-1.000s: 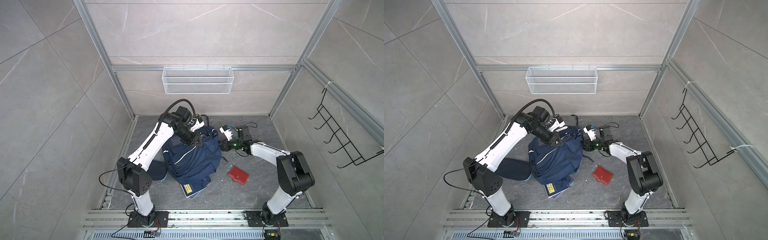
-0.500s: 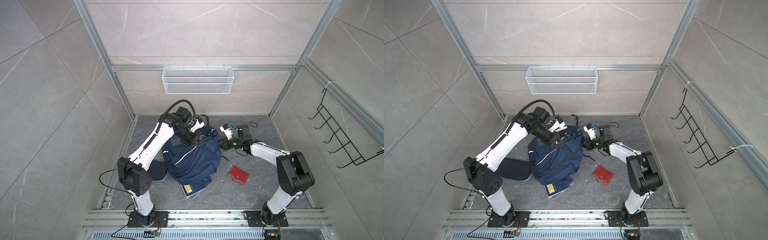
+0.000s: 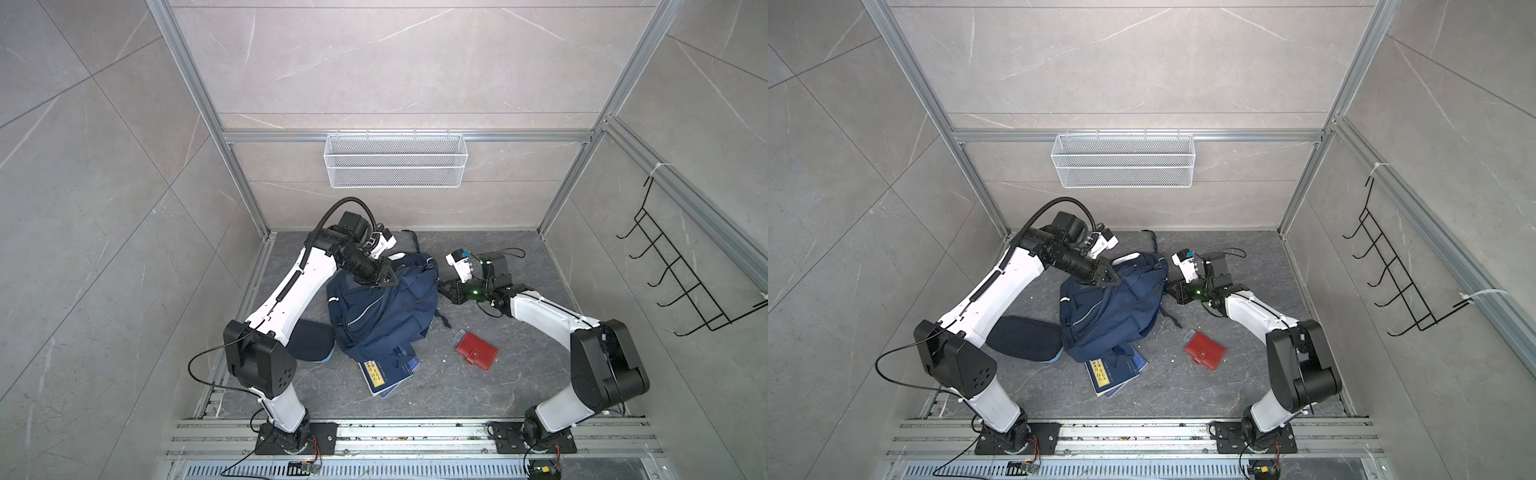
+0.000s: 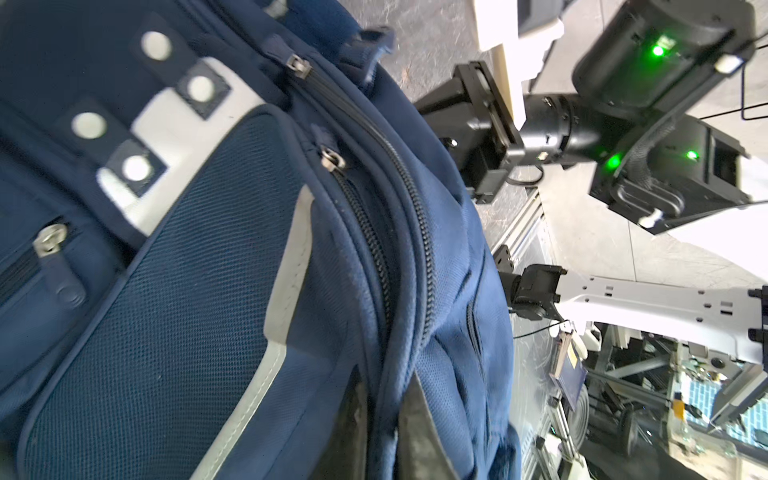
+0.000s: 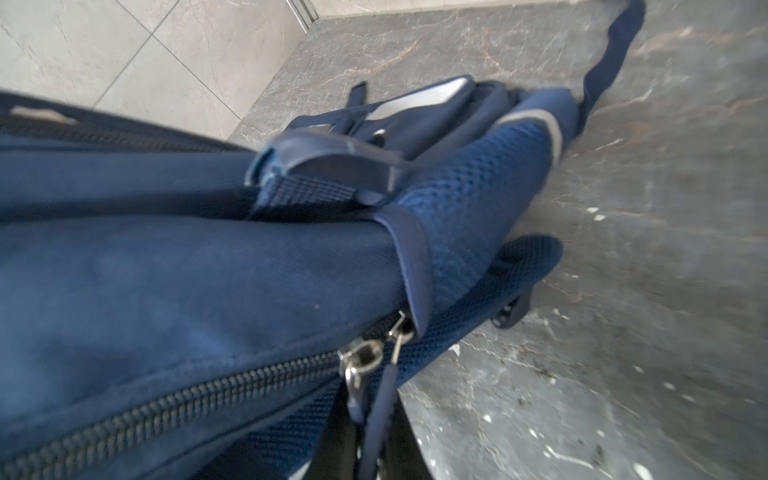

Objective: Pack books, pencil case, and school supplies into a backpack
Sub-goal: Unzip the student bag at the top-center of the table.

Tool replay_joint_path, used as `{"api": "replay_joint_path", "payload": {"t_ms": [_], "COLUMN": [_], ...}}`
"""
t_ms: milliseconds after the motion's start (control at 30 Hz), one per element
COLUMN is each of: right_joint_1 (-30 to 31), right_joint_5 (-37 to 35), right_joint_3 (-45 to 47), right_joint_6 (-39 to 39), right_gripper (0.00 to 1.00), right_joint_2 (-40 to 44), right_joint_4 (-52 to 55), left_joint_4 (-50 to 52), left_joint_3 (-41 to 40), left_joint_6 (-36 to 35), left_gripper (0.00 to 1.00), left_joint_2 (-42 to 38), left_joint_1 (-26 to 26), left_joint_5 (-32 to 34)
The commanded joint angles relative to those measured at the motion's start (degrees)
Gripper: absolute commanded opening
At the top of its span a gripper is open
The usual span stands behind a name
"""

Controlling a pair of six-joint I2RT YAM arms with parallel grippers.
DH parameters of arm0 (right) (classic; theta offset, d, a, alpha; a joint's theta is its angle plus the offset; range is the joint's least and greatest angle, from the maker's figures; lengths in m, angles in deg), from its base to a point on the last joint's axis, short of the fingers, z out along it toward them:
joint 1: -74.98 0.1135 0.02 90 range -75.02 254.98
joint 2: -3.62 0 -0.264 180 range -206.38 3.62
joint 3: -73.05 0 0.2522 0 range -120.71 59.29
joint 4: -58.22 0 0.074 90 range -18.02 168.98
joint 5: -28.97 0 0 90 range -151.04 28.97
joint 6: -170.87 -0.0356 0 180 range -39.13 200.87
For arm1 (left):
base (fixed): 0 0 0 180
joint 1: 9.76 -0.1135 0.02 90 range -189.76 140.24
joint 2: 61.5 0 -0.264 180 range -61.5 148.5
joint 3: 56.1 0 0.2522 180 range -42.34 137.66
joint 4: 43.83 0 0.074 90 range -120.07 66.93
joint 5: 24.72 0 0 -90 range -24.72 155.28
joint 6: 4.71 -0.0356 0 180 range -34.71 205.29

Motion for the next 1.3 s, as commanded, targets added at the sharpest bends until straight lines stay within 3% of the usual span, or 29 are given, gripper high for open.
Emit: {"api": "replay_joint_path", "payload": {"t_ms": [0,200,333,733,1100,1267], "right_joint_1": [0.19,1.07,1.29,5.40,12.31,14.52], "right_joint_5": [0.14,-0.08,-0.55,0.93,-8.33,-11.46], "right_joint_3": [-1.69,-7.20,-7.67,2.77,-3.02,-5.45], "right_joint_6": [5.15,9.14,8.57,3.59,11.53,10.82], "right_gripper": [0.00,0.00,0.00,0.00,0.00,0.00], "right_joint_2": [4.59,6.91,7.39,10.23,15.14,15.10], "right_joint_4": [8.40,18.09,18.63,14.25,30.50,32.53], "left_joint_4": [-6.52,-7.52,-11.41,-19.92,-20.58,-25.16], "left_joint_3": [0.02,-3.64,-6.43,-9.57,-4.76,-6.38], "left_joint_6": [0.22,-3.09,-1.42,2.70,4.54,6.31], "left_gripper": [0.00,0.00,0.00,0.00,0.00,0.00], "left_joint_2": [-2.30,-1.59,-1.34,-1.21,3.34,5.05], "left_joint_1": [-0.95,0.75,1.37,1.80,2.37,3.53], "left_joint_5": [2.65,4.57,3.98,2.36,11.78,11.59]}}
